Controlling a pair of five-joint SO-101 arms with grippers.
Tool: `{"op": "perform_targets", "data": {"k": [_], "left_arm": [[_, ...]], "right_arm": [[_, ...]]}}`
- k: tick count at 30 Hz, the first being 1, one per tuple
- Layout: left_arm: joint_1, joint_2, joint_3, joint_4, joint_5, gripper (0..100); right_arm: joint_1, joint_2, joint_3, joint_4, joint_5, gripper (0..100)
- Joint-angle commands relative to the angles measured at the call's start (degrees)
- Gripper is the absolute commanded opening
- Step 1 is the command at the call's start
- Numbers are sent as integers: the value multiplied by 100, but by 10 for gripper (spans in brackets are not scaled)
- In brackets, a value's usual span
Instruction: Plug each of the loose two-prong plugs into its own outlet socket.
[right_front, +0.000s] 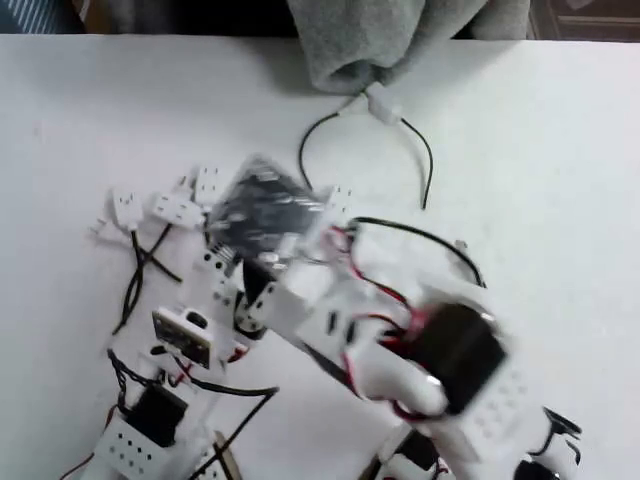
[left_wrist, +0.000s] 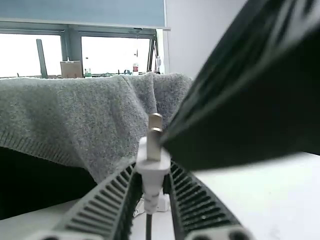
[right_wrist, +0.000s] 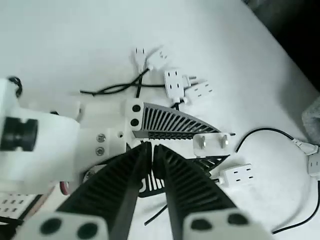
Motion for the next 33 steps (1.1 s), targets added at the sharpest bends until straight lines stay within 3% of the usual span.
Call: {"op": "perform_targets", "data": {"k": [1, 17, 33], "left_arm": [[-4, -66, -18, 9, 9, 23], [-4, -66, -18, 9, 9, 23], [-233, -66, -18, 9, 44, 23]], "right_arm": [[-40, -101, 765, -813, 440, 18], [1807, -84, 1512, -2062, 1688, 18], [1877, -145, 1354, -2079, 1873, 18]]}}
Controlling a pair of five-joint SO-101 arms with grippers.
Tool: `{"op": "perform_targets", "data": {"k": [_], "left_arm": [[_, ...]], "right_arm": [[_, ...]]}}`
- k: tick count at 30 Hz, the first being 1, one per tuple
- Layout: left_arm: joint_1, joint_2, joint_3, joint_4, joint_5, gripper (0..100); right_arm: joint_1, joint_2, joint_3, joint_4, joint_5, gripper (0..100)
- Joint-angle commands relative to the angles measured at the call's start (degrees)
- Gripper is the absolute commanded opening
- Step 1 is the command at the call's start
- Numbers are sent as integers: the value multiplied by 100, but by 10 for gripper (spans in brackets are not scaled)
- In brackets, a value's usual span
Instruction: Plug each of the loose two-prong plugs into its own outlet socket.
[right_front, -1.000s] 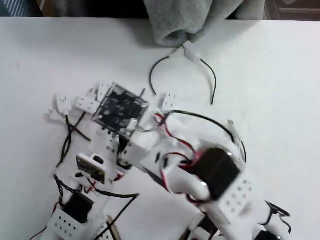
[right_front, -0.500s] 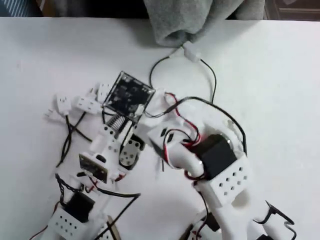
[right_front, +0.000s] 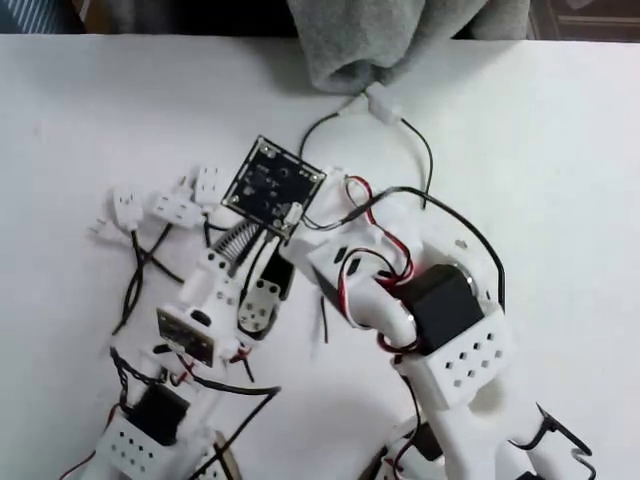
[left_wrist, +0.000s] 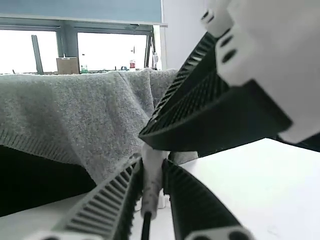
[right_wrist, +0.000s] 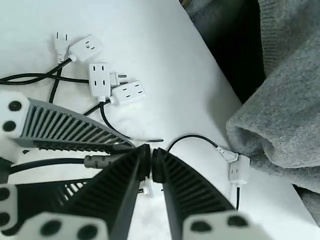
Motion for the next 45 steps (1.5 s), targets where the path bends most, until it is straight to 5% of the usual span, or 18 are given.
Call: {"op": "perform_targets", "data": {"k": [1, 15, 27, 30, 34, 42, 45], "left_arm": [[-233, -75, -18, -9, 44, 23], [-242, -75, -18, 70, 53, 23], [-251, 57, -1073, 2057, 26, 26], [-321, 760, -1486, 2110, 9, 26], [-963, 2835, -2796, 2321, 18, 25], [-1341, 7204, -6549, 4703, 9, 25], [-1341, 8163, -7640, 5538, 18, 25]], "right_arm": [[233, -75, -246, -101, 70, 18], [2220, -48, -607, -813, 79, 18], [4400, -57, 976, -391, 26, 18], [4356, -31, 1802, -541, -79, 18], [3846, -31, 2514, -892, -1275, 19], [3152, -22, 3121, -1886, -3103, 22], [2879, -22, 3332, -2387, -3376, 100]]}}
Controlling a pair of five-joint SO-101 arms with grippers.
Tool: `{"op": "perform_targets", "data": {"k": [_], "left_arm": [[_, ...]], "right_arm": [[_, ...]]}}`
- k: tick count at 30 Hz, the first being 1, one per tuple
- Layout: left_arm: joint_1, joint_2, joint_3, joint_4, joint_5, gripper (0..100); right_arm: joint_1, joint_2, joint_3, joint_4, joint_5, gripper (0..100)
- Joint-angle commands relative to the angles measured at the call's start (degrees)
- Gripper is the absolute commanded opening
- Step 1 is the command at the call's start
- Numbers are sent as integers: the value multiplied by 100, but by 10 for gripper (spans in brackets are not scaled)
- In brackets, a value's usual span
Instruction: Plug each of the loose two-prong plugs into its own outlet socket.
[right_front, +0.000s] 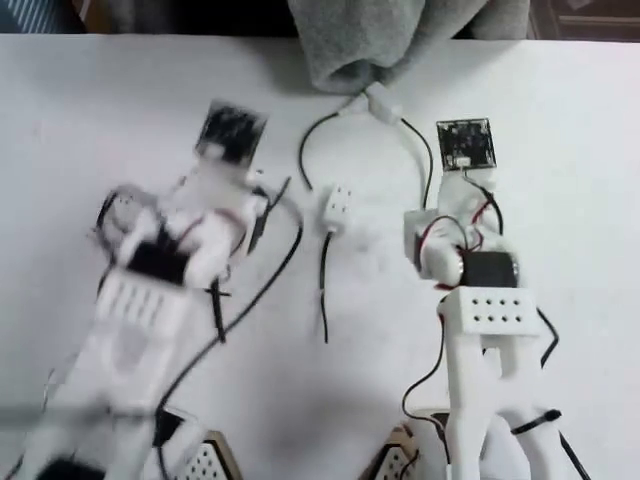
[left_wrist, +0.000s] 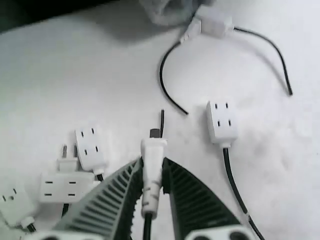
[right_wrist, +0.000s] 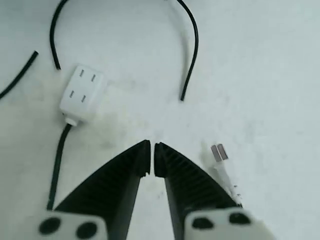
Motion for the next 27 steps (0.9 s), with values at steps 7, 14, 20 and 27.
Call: {"op": "perform_targets", "data": {"k": [7, 14, 20, 27], "left_arm": [[31, 2571, -3640, 2233, -571, 24], [215, 4752, -6541, 3675, -1204, 24], [391, 7090, -9477, 4809, -299, 24], [277, 8391, -10963, 4870, 668, 24]], "right_arm": [[-945, -40, 844, -1815, -809, 237], [611, -40, 1767, -2774, -1495, 237], [1095, -40, 2136, -3327, -1635, 237], [1077, -48, 2365, -3705, -1591, 237]]}}
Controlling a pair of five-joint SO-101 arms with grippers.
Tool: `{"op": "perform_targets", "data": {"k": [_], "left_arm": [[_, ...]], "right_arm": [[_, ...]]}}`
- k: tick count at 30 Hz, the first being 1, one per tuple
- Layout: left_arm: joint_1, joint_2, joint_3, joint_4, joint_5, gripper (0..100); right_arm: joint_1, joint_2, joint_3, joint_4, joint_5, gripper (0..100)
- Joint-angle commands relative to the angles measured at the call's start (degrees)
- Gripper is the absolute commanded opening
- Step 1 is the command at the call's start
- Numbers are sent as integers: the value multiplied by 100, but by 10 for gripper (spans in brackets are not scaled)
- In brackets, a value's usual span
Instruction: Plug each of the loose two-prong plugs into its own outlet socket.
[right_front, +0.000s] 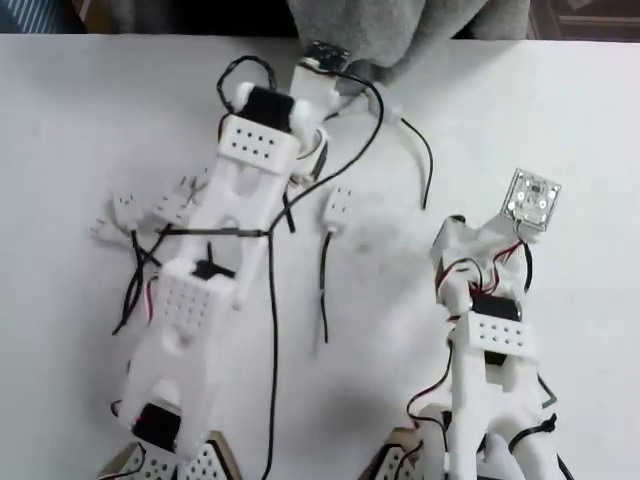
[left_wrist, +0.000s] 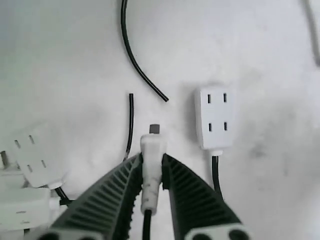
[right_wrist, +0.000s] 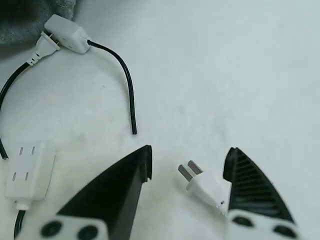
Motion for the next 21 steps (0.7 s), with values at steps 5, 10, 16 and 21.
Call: {"op": "perform_targets", "data": {"k": [5, 10, 16, 21], "left_arm": [[-488, -22, -440, 53, 176, 24], [-1147, -312, -35, 53, -413, 24], [-1675, -549, 273, 44, -1187, 24], [-1807, -365, 281, 35, -1477, 24]], "right_arm": [[-558, -66, -97, -31, 9, 239], [-1807, -48, -580, 224, -18, 238], [-2712, 295, -1116, 171, -53, 237], [-2835, 1745, -2171, -163, -659, 237]]}}
